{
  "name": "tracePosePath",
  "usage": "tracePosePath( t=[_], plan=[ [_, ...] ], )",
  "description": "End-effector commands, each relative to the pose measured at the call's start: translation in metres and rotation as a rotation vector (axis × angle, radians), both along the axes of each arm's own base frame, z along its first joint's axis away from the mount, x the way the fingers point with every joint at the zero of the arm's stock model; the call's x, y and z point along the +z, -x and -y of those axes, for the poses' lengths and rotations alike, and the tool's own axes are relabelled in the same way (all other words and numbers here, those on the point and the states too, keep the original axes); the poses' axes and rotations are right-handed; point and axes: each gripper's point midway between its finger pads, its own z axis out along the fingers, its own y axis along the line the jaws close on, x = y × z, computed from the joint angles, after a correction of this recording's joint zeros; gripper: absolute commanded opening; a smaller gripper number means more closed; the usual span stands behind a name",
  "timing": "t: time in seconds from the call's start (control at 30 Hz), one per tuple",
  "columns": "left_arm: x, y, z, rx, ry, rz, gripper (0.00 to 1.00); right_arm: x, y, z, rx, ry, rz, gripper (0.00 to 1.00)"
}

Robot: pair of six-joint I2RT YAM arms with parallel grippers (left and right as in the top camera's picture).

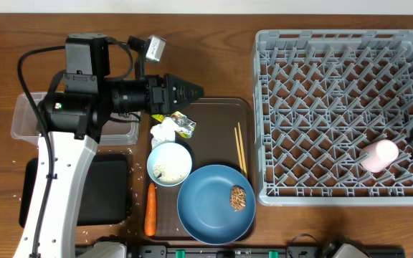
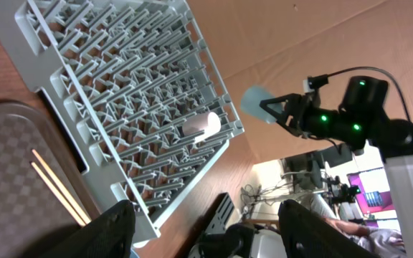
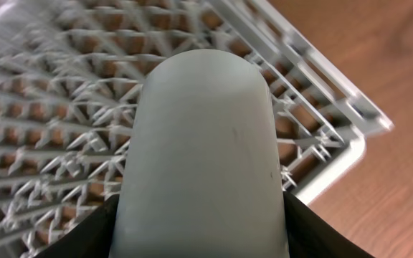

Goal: Sort waste into correct bins and load items into the dishwasher rack
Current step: 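Place the light-blue cup in the dish rack beside the pink cup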

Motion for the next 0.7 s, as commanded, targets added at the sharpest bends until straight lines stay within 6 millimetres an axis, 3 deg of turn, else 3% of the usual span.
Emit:
tracePosePath(
  t=[0.0, 0.27, 0.67],
  plan=[
    [0.002, 0.000, -0.001, -0.001, -0.006, 0.021, 0.65, -0.010, 0.008, 0.021, -0.143, -0.050, -0.010, 0.45],
    [0.001, -0.001, -0.002, -0.004, -0.013, 0.032, 0.65, -0.042, 0.015, 0.053, -0.268, -0.137, -0.065, 0.47],
    [0.001, -0.001, -0.002, -0.005, -0.013, 0.035, 0.66, -0.082, 0.011, 0.072, -0.342, -0.315, -0.060, 0.46]
  ],
)
